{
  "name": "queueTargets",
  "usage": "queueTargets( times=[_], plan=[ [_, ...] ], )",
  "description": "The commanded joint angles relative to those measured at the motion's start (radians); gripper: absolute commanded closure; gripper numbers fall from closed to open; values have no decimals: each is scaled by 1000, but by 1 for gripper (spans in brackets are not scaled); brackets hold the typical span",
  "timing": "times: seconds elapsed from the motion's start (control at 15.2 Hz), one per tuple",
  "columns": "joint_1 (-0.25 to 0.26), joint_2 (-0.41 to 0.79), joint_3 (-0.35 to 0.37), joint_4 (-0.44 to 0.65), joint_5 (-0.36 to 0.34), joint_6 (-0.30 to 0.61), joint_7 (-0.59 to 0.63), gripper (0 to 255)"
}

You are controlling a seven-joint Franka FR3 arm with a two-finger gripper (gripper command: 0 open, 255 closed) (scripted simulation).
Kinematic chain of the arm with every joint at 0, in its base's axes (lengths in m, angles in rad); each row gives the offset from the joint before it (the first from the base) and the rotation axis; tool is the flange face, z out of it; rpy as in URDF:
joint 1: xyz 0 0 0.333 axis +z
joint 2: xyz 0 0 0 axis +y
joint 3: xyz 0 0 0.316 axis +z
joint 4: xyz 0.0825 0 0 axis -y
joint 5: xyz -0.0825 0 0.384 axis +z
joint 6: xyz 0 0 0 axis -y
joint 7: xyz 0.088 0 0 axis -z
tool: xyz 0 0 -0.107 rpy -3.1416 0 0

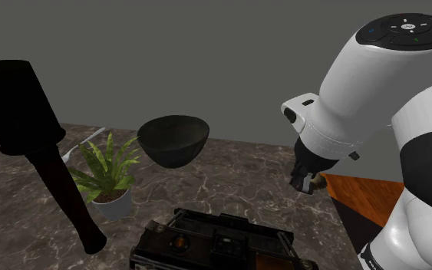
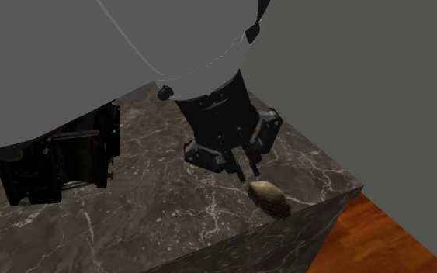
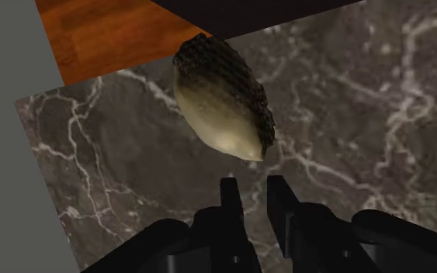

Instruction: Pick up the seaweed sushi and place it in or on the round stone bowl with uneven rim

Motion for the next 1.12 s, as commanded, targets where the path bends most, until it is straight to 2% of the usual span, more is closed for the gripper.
queueTargets(
  times=[0.0, 0.4, 0.46, 0.73, 1.06],
  plan=[
    [0, 0, 0, 0, 0, 0, 0, 255],
    [0, 0, 0, 0, 0, 0, 0, 255],
    [0, 0, 0, 0, 0, 0, 0, 0],
    [19, -288, -72, -87, 81, -46, 163, 0],
    [24, -308, -69, -147, 91, 2, 172, 0]
  ],
)
